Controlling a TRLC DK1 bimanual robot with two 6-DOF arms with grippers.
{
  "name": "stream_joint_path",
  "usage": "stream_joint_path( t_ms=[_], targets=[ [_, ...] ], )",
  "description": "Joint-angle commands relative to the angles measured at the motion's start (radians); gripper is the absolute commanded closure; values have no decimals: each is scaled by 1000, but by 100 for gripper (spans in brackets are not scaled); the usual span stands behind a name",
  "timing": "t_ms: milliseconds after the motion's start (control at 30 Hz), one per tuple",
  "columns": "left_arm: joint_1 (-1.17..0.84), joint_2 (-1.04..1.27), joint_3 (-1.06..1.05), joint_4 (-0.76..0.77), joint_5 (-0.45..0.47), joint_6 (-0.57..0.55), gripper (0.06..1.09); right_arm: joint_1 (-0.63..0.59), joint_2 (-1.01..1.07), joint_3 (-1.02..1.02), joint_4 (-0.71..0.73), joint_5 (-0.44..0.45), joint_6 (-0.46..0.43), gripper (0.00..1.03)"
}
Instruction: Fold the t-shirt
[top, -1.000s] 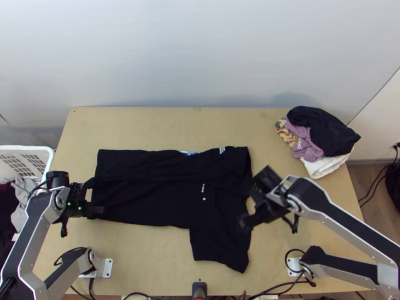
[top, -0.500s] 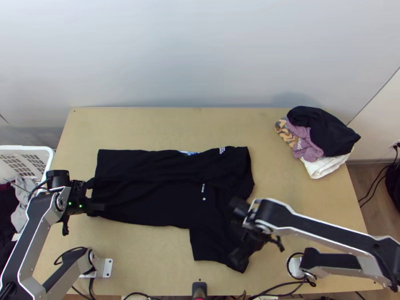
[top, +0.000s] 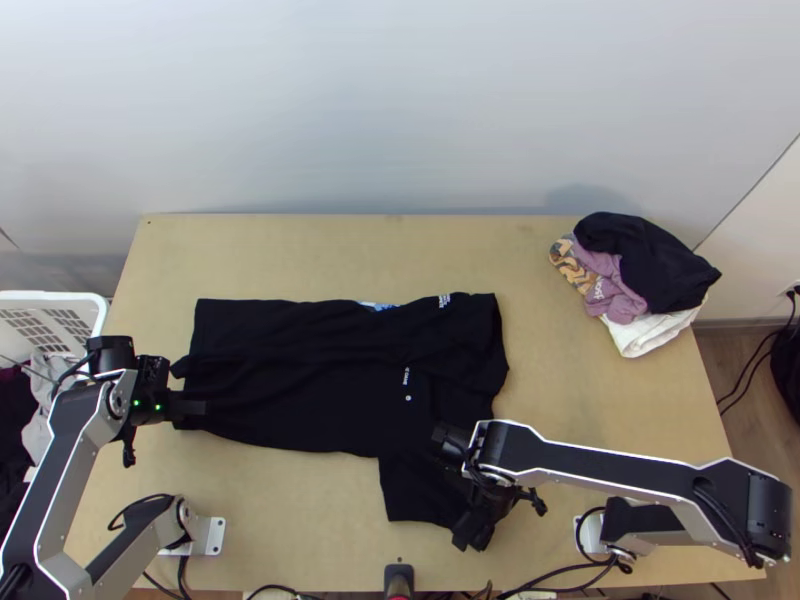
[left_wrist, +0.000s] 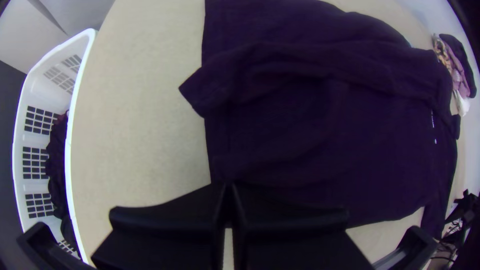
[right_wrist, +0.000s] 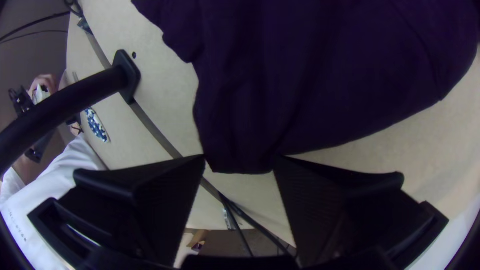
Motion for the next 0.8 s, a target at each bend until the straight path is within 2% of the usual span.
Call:
stream_joint_path(
  t_ms=[0,100,300,533,767],
  targets=[
    [2,18,7,3,0,-6,105,6,-11,-42,110,2,-2,95],
    [2,21,17,3,0,-6,105,1,-20,-57,140,5,-2,99],
    [7,29,44,-3,0,-5,105,-68,-72,-16,130,23,-24,99],
    [-10,29,101,-103,8,-3,105,-240,-112,91,47,23,-53,99],
    [-56,30,184,-192,20,-13,105,-431,-131,173,39,23,-64,99]
  ],
)
